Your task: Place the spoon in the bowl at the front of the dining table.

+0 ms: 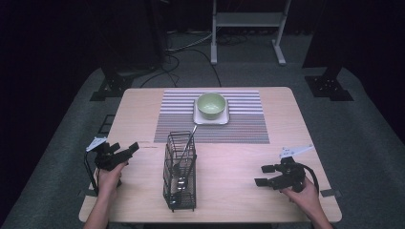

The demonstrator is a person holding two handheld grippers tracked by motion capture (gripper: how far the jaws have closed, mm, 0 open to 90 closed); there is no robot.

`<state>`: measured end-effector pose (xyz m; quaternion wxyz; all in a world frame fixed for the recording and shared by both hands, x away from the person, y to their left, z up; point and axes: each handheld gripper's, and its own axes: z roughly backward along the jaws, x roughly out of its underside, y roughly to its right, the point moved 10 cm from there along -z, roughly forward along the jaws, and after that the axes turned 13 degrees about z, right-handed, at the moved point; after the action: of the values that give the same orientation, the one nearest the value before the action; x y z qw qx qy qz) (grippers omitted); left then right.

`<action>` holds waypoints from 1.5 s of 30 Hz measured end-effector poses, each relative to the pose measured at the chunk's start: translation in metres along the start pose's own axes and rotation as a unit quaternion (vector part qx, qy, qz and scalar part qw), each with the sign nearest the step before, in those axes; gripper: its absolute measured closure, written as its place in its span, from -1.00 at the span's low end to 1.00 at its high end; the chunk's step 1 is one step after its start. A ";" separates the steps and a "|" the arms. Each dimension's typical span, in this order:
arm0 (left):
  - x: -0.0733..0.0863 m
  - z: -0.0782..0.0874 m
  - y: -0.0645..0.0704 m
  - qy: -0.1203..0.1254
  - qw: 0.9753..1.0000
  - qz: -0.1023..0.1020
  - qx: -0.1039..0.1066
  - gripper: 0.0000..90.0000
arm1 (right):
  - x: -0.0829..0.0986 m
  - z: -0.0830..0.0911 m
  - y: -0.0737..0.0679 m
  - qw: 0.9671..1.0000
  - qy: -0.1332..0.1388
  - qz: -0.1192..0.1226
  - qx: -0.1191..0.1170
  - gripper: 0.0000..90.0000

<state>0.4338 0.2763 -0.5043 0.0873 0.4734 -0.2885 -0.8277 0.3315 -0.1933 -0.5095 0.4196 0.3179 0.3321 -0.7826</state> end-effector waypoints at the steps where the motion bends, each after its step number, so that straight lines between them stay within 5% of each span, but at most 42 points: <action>1: 0.000 0.000 0.000 0.000 1.000 0.000 0.000 -1.00 | 0.000 0.000 0.000 1.000 0.000 0.000 0.000 -0.54; 45: 0.001 0.001 -0.001 0.000 1.000 0.002 -0.001 -1.00 | -0.044 -0.011 -0.035 0.998 0.000 0.035 -0.051 -0.57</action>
<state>0.4323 0.2775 -0.5050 0.0895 0.4730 -0.2884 -0.8277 0.3229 -0.1499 -0.4733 0.4622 0.3076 0.3601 -0.7497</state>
